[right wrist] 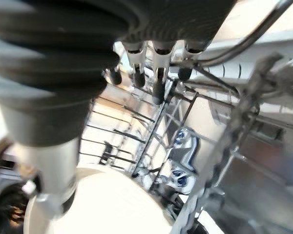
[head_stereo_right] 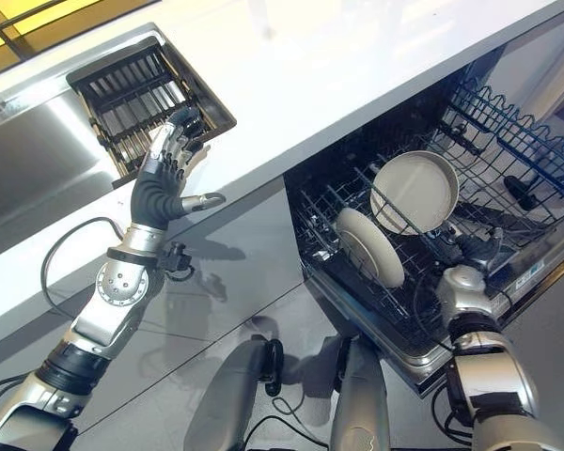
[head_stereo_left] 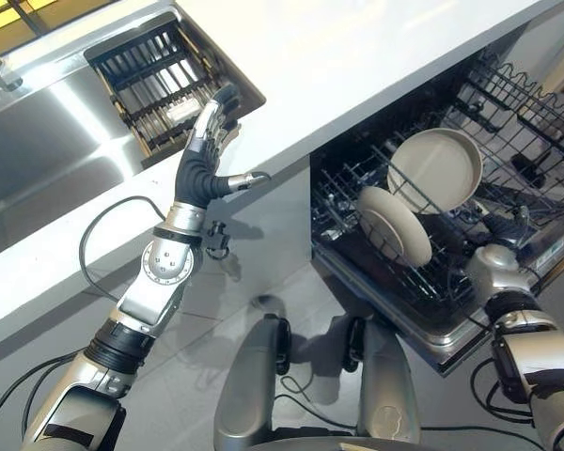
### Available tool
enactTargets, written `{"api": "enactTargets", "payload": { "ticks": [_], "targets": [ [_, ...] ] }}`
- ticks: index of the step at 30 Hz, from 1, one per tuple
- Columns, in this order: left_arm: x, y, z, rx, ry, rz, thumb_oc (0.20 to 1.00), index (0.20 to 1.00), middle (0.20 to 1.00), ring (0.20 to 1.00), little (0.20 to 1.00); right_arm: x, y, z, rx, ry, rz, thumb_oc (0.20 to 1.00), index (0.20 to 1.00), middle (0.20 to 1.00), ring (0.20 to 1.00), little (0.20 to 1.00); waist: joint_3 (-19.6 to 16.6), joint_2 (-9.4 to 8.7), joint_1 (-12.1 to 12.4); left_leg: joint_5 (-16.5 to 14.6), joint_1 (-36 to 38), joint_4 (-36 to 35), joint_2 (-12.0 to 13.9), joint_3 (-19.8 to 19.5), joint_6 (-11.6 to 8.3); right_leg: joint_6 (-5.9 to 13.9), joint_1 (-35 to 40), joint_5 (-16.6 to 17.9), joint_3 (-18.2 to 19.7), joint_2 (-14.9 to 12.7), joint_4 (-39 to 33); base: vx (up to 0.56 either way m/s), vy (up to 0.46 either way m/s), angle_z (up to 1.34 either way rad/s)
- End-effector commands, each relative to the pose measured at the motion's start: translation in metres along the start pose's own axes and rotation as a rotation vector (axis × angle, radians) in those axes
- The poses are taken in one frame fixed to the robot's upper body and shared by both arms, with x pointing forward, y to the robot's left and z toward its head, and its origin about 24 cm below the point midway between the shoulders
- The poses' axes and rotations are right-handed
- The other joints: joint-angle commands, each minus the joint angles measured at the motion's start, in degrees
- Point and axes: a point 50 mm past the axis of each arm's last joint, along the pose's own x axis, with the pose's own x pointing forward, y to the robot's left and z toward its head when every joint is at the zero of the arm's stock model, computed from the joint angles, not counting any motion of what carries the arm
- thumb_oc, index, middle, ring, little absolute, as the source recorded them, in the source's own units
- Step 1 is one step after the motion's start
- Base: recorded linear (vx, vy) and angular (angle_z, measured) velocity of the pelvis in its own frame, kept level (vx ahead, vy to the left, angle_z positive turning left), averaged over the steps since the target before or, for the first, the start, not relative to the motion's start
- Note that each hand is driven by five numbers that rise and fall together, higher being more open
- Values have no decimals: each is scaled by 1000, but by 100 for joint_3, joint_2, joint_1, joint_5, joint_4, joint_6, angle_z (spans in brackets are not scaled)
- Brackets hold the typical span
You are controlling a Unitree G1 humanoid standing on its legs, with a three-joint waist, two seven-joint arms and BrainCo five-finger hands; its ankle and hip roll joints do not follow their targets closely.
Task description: Pick up plates and place into dishwasher.
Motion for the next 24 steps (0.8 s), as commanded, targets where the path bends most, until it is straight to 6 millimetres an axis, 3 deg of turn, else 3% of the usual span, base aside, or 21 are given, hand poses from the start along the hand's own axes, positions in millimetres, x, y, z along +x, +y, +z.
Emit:
{"api": "enactTargets", "payload": {
  "ticks": [1, 5, 16, 20, 24],
  "targets": [
    [-25, -12, -5, -70, 9, 40, 1000, 1000, 1000, 1000, 1000, -21, -3, 29, -29, -369, -205, 1000, 1000, 1000, 1000, 1000, 15, 165, -99, -465, 422, -172, -138, 144, 414, -212, 588, -300, 67, 303, -121, 9, 129, -7],
    [-32, -10, -7, -80, 11, 63, 1000, 1000, 1000, 1000, 1000, -27, -15, 12, -99, -389, -250, 1000, 1000, 1000, 1000, 1000, -46, 192, -201, -447, 517, -290, -115, 239, 402, -151, 624, -267, 150, 319, -235, 27, 91, -6],
    [-25, -12, -2, -66, -1, 38, 1000, 1000, 1000, 1000, 1000, -22, -32, -67, -138, 103, -30, 1000, 1000, 1000, 1000, 1000, -44, 231, -136, -515, 556, -218, -134, 260, 407, -172, 695, -313, 137, 283, -216, 13, 1, -4],
    [-19, -14, 1, -62, 0, 9, 1000, 1000, 1000, 1000, 1000, -20, -23, -80, -146, 249, 149, 1000, 1000, 1000, 1000, 1000, -16, 226, -28, -506, 509, -176, -172, 217, 409, -193, 668, -310, 85, 263, -172, 12, -57, 3],
    [-12, -14, 4, -55, 0, -14, 1000, 1000, 1000, 1000, 1000, -16, -13, -76, -148, 284, 277, 1000, 1000, 1000, 1000, 1000, -10, 186, 77, -503, 442, -118, -189, 170, 418, -209, 621, -307, 16, 227, -106, 2, -70, 5]
  ]
}}
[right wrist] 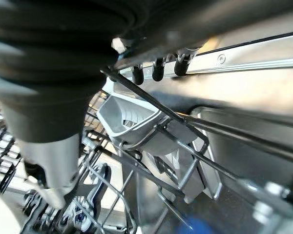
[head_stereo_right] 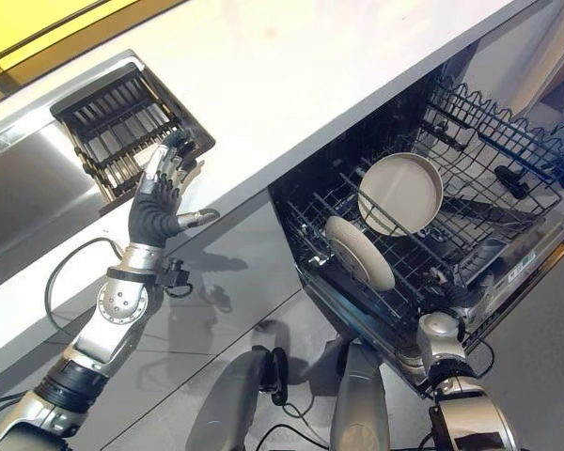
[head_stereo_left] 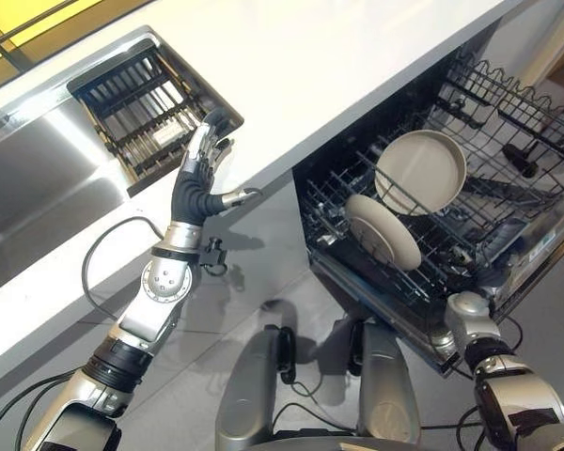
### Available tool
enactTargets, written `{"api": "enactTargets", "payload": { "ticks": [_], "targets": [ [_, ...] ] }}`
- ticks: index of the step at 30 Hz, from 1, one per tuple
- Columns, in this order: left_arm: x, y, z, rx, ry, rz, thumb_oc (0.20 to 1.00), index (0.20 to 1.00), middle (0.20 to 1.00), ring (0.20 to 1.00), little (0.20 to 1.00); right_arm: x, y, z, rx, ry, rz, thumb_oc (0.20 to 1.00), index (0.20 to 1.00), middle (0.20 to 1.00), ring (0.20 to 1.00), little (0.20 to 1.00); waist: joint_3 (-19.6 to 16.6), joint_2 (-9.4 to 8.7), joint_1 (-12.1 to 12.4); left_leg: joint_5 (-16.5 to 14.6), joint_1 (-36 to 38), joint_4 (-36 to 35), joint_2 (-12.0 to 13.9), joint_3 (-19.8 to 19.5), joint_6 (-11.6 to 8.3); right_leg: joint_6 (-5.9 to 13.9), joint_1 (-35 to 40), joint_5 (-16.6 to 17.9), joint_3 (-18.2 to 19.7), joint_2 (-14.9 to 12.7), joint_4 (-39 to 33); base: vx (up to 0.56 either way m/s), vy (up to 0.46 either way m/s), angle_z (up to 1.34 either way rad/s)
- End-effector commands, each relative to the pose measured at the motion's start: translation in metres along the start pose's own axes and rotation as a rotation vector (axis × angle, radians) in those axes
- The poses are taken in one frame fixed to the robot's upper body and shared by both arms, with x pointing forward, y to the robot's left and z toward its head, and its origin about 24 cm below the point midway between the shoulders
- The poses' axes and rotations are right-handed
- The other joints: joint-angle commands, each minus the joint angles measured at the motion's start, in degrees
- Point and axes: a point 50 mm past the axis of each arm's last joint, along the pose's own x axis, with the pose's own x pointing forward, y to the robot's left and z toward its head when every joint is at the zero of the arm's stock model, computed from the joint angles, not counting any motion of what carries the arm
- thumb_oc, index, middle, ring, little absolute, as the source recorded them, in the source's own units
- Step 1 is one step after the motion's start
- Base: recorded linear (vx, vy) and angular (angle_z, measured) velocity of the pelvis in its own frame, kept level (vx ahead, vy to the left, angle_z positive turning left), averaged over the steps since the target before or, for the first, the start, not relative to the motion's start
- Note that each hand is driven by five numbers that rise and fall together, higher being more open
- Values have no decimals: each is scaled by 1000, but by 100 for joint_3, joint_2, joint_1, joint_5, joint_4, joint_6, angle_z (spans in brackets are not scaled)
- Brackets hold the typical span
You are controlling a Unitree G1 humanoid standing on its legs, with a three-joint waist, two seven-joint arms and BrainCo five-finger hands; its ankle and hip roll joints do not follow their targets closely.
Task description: Pick up plates and place into dishwasher.
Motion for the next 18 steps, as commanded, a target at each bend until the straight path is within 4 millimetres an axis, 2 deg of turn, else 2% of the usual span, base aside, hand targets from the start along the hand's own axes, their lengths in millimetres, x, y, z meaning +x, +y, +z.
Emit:
{"api": "enactTargets", "payload": {
  "ticks": [1, 4, 14, 18],
  "targets": [
    [3, -13, 15, -43, -52, -49, 1000, 1000, 1000, 1000, 1000, 1, 17, 0, -11, 78, 238, 1000, 1000, 1000, 1000, 1000, 59, 124, 337, -517, 146, 154, -195, 84, 410, -253, 371, -303, -69, 178, 97, -2, -87, 8],
    [6, -14, 16, -34, -48, -68, 1000, 1000, 1000, 1000, 1000, 4, 22, 13, -30, 39, 301, 1000, 1000, 1000, 1000, 1000, 71, 91, 406, -527, 113, 203, -196, 37, 416, -262, 373, -304, -123, 161, 127, 9, -78, 3],
    [17, -7, 20, 3, -46, -112, 1000, 1000, 1000, 1000, 1000, 18, 35, 102, -93, -195, 502, 1000, 1000, 1000, 1000, 1000, 68, -16, 598, -476, 15, 239, -172, -76, 405, -270, 332, -313, -249, 120, 197, 12, -66, -2],
    [24, -2, 32, 38, -95, -151, 1000, 1000, 1000, 1000, 1000, 20, 36, 134, -62, -237, 542, 1000, 1000, 1000, 1000, 1000, 62, -20, 685, -422, -31, 183, -173, -104, 390, -282, 303, -337, -309, 87, 202, 15, -55, 4]
  ]
}}
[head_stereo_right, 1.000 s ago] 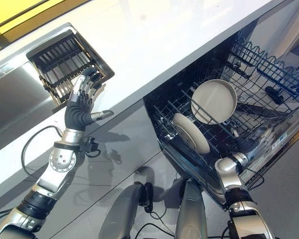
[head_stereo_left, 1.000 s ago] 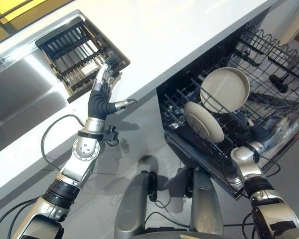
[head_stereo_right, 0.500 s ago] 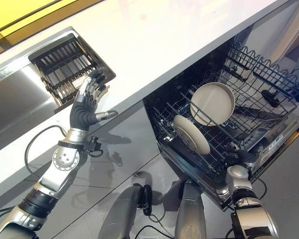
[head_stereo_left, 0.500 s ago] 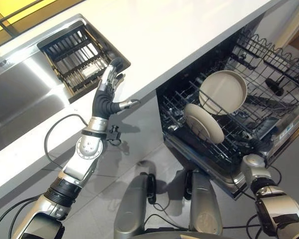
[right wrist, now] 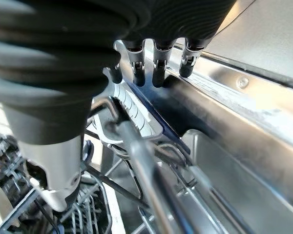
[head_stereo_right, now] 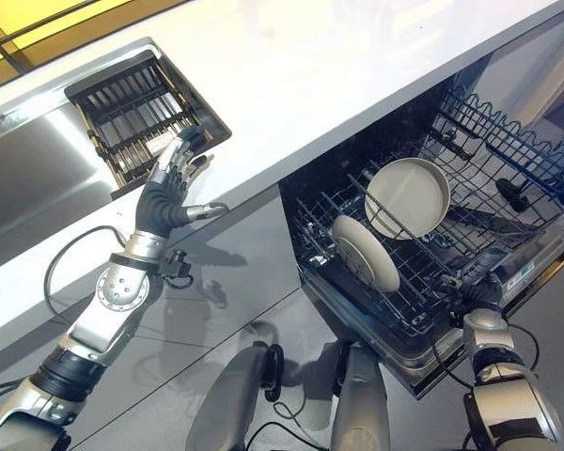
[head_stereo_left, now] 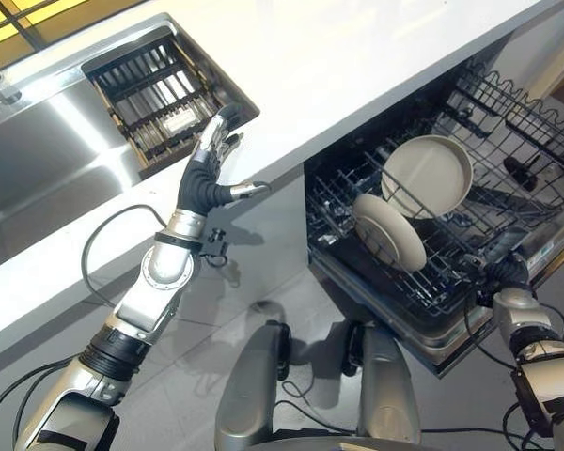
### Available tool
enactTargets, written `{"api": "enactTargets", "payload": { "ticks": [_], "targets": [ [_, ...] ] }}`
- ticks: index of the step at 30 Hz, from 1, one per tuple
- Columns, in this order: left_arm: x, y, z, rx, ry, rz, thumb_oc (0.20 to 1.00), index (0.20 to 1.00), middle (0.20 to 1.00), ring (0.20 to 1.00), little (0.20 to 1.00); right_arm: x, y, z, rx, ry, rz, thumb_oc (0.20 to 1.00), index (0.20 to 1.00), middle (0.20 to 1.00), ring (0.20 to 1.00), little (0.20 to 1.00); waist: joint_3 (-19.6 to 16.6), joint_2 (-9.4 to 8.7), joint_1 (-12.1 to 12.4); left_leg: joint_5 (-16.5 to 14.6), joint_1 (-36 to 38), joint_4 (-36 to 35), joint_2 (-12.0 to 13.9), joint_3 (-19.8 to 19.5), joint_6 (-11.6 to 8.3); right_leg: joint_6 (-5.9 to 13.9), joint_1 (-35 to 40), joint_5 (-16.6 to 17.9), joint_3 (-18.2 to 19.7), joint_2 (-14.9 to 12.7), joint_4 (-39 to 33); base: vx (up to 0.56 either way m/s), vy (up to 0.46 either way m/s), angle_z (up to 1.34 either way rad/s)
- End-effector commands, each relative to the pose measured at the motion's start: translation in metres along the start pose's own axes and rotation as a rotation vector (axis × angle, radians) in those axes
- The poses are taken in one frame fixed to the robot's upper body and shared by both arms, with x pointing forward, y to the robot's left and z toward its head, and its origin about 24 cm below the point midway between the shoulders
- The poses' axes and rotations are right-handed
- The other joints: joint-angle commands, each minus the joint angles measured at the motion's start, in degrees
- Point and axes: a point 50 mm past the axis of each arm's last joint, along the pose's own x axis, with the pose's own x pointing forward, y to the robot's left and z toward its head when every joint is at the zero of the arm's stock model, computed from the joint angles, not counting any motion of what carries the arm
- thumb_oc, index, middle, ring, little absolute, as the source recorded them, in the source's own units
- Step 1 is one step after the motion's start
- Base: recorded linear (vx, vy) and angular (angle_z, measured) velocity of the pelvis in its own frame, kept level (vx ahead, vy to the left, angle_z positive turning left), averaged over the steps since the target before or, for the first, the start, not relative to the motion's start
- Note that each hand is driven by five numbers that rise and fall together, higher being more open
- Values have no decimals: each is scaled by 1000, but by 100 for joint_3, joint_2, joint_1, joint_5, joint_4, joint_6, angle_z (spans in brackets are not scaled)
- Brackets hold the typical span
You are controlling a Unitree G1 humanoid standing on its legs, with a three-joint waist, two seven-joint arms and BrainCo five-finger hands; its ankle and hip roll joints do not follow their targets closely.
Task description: Pick up plates and place into dishwasher.
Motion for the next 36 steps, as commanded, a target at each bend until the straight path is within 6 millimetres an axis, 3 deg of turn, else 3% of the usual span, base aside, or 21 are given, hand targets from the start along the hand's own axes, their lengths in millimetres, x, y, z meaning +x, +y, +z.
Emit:
{"api": "enactTargets", "payload": {
  "ticks": [1, 10, 23, 36],
  "targets": [
    [10, 1, 30, -14, -131, -59, 1000, 1000, 1000, 1000, 1000, -12, 39, 135, 111, -394, 239, 1000, 1000, 1000, 1000, 1000, 39, 80, 433, -401, 192, 102, -108, 261, 383, -281, 355, -343, -20, 87, 293, 17, -52, 0],
    [23, 9, 47, -5, -182, -94, 1000, 1000, 1000, 1000, 1000, -19, 22, 184, 184, -444, 242, 1000, 1000, 1000, 1000, 1000, 60, 170, 641, -220, 91, -111, -217, 140, 344, -305, 270, -401, -173, -23, 351, 23, -48, 6],
    [22, 22, 44, 5, -148, -61, 1000, 1000, 1000, 1000, 1000, -36, 8, 235, 110, -537, 184, 1000, 1000, 1000, 1000, 1000, 55, 261, 907, 68, 123, -517, -320, -47, 268, -361, 399, -441, -411, -100, 241, 39, -27, -10],
    [13, 25, 39, 10, -131, -61, 1000, 1000, 1000, 1000, 1000, -54, 0, 270, 35, -662, 106, 1000, 1000, 1000, 1000, 1000, 17, 192, 1052, 86, 133, -545, -275, -129, 260, -403, 562, -478, -540, -99, 151, 41, -20, 17]
  ]
}}
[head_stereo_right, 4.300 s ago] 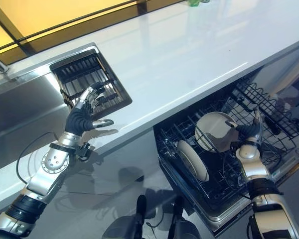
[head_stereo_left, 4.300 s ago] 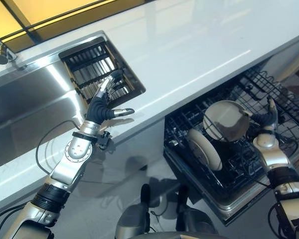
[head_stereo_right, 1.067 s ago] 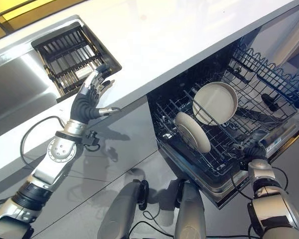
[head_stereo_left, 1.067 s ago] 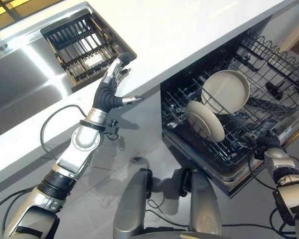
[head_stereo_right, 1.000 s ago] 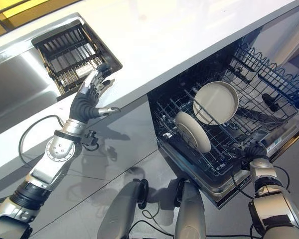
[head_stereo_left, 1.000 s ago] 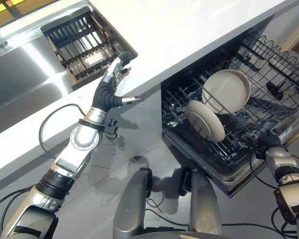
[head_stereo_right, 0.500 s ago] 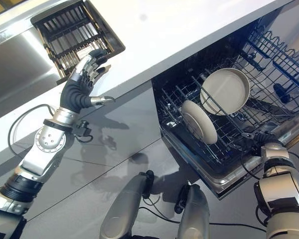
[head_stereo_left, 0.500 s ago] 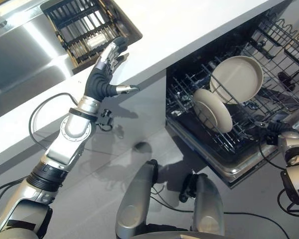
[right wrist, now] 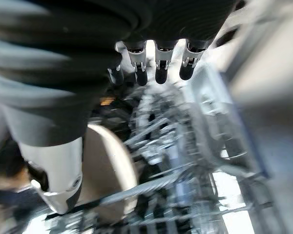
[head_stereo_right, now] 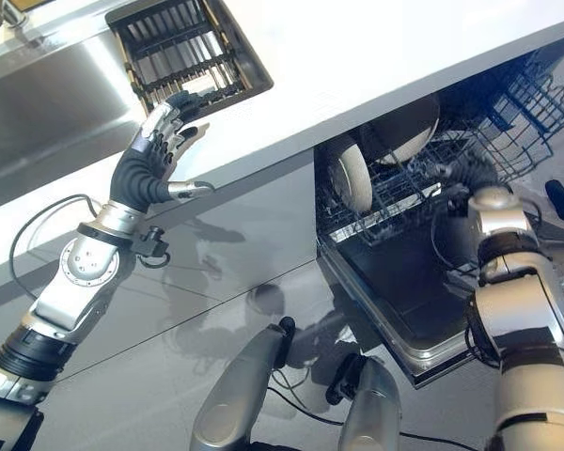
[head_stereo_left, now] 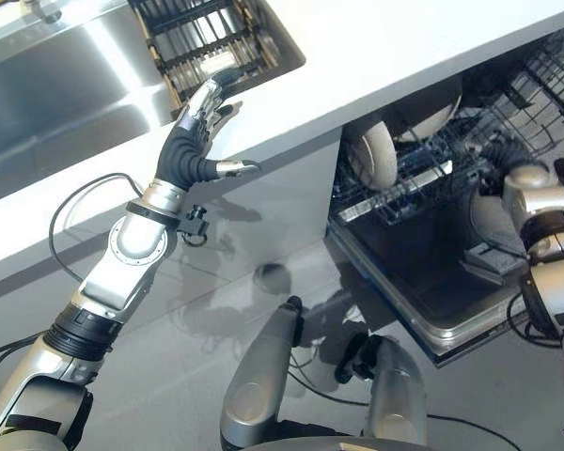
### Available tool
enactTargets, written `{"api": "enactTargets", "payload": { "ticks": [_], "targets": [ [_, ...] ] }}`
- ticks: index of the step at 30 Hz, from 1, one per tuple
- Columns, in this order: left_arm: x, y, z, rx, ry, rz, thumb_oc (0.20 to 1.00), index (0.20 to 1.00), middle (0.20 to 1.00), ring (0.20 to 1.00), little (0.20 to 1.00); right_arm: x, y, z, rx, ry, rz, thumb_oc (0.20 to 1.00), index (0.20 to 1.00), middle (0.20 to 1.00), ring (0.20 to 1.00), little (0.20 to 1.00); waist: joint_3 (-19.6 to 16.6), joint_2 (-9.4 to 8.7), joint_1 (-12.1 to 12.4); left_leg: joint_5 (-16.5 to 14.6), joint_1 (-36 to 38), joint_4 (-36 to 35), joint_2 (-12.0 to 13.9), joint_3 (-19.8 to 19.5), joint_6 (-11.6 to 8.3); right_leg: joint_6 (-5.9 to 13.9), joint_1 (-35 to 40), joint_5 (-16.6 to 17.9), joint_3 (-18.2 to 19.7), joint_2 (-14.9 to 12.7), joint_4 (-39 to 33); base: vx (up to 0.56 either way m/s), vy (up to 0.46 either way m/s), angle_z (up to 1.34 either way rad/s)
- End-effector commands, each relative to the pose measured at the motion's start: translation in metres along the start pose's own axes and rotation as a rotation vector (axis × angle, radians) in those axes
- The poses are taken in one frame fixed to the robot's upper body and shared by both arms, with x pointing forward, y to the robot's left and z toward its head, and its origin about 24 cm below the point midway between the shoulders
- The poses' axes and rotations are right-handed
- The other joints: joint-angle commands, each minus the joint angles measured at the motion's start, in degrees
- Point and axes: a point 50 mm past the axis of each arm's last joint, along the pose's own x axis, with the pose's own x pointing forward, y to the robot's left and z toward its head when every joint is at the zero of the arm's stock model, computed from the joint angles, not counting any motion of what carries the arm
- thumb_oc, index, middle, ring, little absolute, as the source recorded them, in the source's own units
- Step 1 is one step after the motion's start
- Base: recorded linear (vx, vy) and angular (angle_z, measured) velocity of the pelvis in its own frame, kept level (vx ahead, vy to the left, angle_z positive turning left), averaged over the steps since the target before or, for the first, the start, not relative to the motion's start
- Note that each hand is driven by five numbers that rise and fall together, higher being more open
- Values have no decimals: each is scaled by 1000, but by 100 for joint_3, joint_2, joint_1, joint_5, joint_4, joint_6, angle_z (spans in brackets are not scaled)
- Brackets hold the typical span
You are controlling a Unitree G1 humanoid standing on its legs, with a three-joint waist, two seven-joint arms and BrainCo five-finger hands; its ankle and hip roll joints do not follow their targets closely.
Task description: Pick up plates and place into dishwasher.
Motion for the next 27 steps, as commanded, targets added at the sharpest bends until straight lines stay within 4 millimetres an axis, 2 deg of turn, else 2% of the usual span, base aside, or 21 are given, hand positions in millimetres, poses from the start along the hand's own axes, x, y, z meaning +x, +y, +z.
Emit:
{"api": "enactTargets", "payload": {
  "ticks": [1, 8, 12, 16, 21, 25, 27],
  "targets": [
    [-6, 2, 14, -44, -88, 25, 1000, 1000, 1000, 1000, 1000, -2, 2, 46, -51, -183, -6, 1000, 1000, 1000, 1000, 1000, -208, 105, 226, -591, 285, 26, 91, 359, 433, -284, 5, 350, 392, 328, -259, 49, -9, 17],
    [-9, 5, 13, -45, -78, 40, 1000, 1000, 1000, 1000, 1000, -1, -7, 54, 6, -174, -32, 1000, 1000, 1000, 1000, 1000, -198, 110, 280, -608, 194, 113, 75, 354, 441, -300, -31, 336, 374, 326, -235, 20, -5, 14],
    [-13, 3, 13, -59, -85, 21, 1000, 1000, 1000, 1000, 1000, -1, -13, 43, 35, -142, -54, 1000, 1000, 1000, 1000, 1000, -195, 112, 251, -647, 145, 188, 70, 408, 473, -297, -95, 358, 383, 315, -228, -39, 43, 5],
    [-15, 2, 17, -65, -119, 12, 1000, 1000, 1000, 1000, 1000, -2, -14, 19, 94, -113, -59, 1000, 1000, 1000, 1000, 1000, -204, 55, 126, -787, 157, 343, 111, 517, 523, -289, -83, 392, 448, 322, -261, -60, 81, -4],
    [-15, -4, 15, -72, -133, 20, 1000, 1000, 1000, 1000, 1000, -12, 0, -24, 113, -135, -104, 1000, 1000, 1000, 1000, 1000, -260, -72, -162, -1067, 325, 535, 205, 666, 582, -253, 22, 399, 635, 372, -298, -44, 123, -10],
    [-20, -12, 11, -53, -154, 50, 1000, 1000, 1000, 1000, 1000, -40, 20, -52, 88, -256, -244, 1000, 1000, 1000, 1000, 1000, -294, -211, -576, -1302, 510, 654, 326, 840, 679, -208, 92, 403, 889, 496, -337, -49, 136, -13],
    [-24, -18, 9, -49, -150, 63, 1000, 1000, 1000, 1000, 1000, -59, 23, -75, 77, -273, -334, 1000, 1000, 1000, 1000, 1000, -307, -238, -742, -1424, 572, 766, 368, 893, 682, -178, 129, 376, 982, 536, -289, -4, 129, -37]
  ]
}}
